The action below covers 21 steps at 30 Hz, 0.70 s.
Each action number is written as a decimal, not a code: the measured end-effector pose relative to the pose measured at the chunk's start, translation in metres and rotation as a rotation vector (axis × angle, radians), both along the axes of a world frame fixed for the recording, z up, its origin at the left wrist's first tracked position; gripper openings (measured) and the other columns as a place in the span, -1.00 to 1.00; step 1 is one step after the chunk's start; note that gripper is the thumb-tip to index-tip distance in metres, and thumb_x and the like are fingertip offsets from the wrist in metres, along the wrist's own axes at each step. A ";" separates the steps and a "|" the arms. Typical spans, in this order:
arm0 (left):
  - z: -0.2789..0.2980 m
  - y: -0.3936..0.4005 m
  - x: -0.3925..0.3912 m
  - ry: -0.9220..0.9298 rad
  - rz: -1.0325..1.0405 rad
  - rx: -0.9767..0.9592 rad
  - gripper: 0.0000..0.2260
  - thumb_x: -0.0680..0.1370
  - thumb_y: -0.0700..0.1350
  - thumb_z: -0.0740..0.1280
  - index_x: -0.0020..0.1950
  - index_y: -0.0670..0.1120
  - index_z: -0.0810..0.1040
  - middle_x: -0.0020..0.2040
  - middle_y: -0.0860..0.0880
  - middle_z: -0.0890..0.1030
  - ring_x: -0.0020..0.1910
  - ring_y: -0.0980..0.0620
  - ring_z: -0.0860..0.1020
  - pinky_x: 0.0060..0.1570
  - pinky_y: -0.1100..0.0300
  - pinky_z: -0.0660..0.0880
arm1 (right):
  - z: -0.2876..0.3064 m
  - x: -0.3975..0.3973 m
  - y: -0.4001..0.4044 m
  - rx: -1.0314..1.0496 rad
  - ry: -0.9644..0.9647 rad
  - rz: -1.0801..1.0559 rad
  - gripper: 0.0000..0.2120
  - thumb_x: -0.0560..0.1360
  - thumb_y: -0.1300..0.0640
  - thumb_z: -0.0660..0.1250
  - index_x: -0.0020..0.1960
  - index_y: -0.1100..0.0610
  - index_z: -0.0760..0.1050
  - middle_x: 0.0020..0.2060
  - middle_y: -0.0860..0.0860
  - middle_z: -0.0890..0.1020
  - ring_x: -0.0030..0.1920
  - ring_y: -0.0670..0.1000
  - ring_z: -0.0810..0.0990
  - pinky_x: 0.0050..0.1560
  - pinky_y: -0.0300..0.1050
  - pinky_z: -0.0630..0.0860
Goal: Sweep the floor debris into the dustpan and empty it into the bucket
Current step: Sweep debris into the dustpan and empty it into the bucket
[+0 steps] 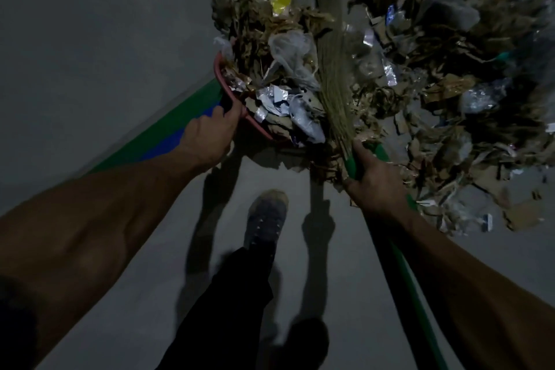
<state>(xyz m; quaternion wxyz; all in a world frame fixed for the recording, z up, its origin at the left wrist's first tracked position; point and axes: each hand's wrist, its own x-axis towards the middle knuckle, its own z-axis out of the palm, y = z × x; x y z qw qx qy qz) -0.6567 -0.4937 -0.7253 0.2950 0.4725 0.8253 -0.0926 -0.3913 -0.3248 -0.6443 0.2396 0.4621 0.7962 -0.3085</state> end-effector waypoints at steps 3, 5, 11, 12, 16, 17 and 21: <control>0.006 -0.002 0.006 -0.010 0.021 0.000 -0.36 0.57 -0.09 0.29 0.46 0.10 -0.08 -0.03 -0.24 0.45 -0.44 -0.10 0.29 -0.38 0.05 0.28 | 0.004 0.002 -0.002 -0.003 -0.003 0.030 -0.21 0.43 0.14 0.41 0.58 0.00 0.16 0.07 0.22 0.65 0.00 0.21 0.62 -0.07 -0.01 0.53; 0.011 -0.003 0.011 -0.022 0.044 0.030 -0.39 0.57 -0.10 0.30 0.47 0.08 -0.03 -0.01 -0.24 0.47 -0.45 -0.05 0.25 -0.39 0.07 0.27 | 0.007 0.004 -0.003 -0.011 -0.002 0.022 -0.21 0.43 0.13 0.43 0.58 0.00 0.15 0.08 0.20 0.65 0.01 0.21 0.62 -0.04 0.00 0.54; 0.037 -0.009 0.022 -0.069 0.096 0.147 -0.54 0.64 -0.05 0.20 0.50 -0.04 0.14 0.02 -0.24 0.50 -0.45 0.07 0.19 -0.44 0.14 0.19 | 0.027 0.006 -0.008 -0.043 -0.004 -0.016 -0.20 0.44 0.13 0.44 0.58 -0.02 0.14 0.10 0.21 0.64 0.02 0.21 0.60 -0.05 0.02 0.55; 0.045 -0.011 0.023 -0.076 0.103 0.149 -0.55 0.64 -0.04 0.17 0.50 -0.04 0.14 0.04 -0.25 0.49 -0.41 0.02 0.25 -0.38 0.10 0.24 | 0.033 0.007 -0.010 -0.049 -0.006 -0.023 -0.20 0.44 0.12 0.43 0.58 -0.04 0.13 0.10 0.19 0.64 0.01 0.21 0.60 -0.04 0.03 0.56; 0.079 -0.024 0.032 -0.092 0.134 0.173 -0.57 0.65 -0.02 0.15 0.50 -0.06 0.16 0.09 -0.25 0.50 -0.20 -0.24 0.50 -0.28 0.01 0.32 | 0.065 0.015 -0.022 -0.053 0.016 -0.060 -0.20 0.45 0.13 0.42 0.58 -0.04 0.12 0.13 0.17 0.63 0.02 0.19 0.60 -0.04 0.05 0.57; 0.089 -0.028 0.037 -0.093 0.144 0.186 -0.57 0.65 -0.02 0.15 0.50 -0.06 0.17 0.09 -0.26 0.50 -0.16 -0.27 0.52 -0.26 -0.02 0.37 | 0.075 0.018 -0.026 -0.049 0.018 -0.064 -0.19 0.43 0.15 0.40 0.59 -0.05 0.12 0.10 0.17 0.63 -0.01 0.19 0.60 -0.08 0.04 0.57; 0.136 -0.050 0.060 -0.099 0.218 0.249 -0.56 0.65 -0.02 0.17 0.51 -0.07 0.19 0.14 -0.26 0.52 -0.02 -0.28 0.54 -0.14 -0.07 0.43 | 0.122 0.035 -0.044 -0.039 0.026 -0.057 -0.17 0.43 0.18 0.38 0.59 -0.08 0.08 0.02 0.18 0.61 -0.08 0.18 0.58 -0.16 -0.03 0.52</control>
